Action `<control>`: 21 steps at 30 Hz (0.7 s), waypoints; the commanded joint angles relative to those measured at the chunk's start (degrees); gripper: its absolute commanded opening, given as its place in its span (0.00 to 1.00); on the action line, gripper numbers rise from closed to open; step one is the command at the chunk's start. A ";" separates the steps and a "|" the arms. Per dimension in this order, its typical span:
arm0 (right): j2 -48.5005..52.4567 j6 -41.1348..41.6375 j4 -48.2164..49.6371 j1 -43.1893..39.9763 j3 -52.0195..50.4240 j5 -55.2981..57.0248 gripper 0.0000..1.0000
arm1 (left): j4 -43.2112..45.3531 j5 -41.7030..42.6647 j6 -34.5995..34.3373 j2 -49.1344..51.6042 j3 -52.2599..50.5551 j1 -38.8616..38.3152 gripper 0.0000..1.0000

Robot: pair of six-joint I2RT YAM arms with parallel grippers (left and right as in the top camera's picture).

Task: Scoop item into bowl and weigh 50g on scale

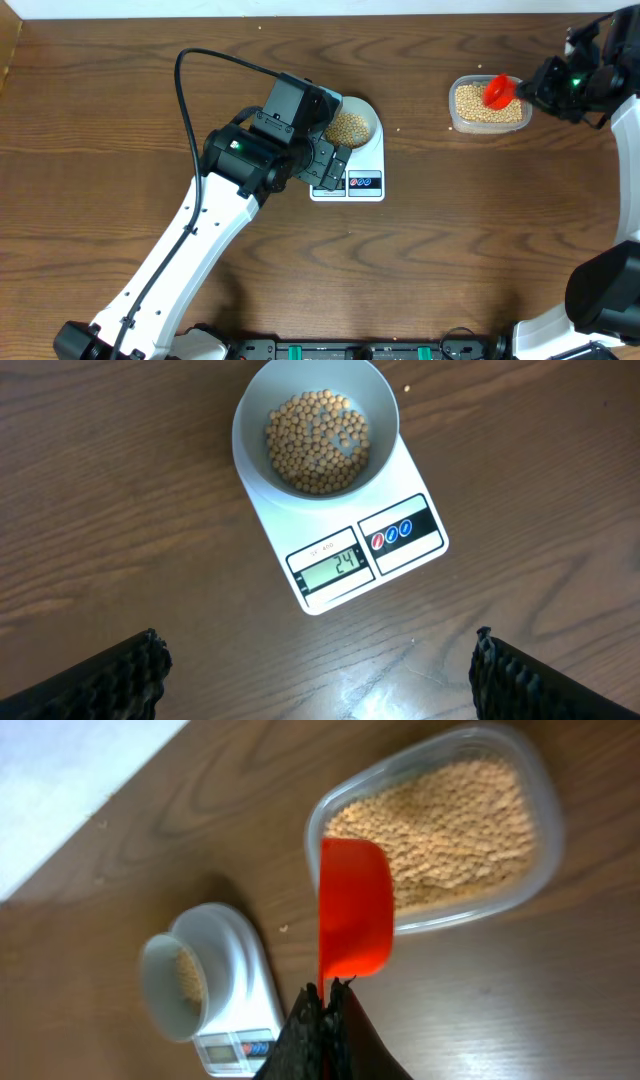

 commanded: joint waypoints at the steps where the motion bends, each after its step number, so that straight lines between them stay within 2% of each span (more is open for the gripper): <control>1: -0.92 -5.68 -1.25 0.04 2.12 7.15 0.01 | -0.15 0.11 0.59 0.42 -0.57 0.13 0.98; 9: 2.43 -21.53 -1.09 2.14 2.08 17.86 0.01 | -0.15 0.11 0.59 0.42 -0.57 0.13 0.98; 13: 5.60 -25.92 -0.94 3.96 2.08 19.89 0.01 | -0.15 0.11 0.59 0.42 -0.57 0.13 0.98; 21: 11.37 -24.39 4.61 4.02 2.08 19.87 0.01 | -0.15 0.11 0.59 0.42 -0.57 0.13 0.98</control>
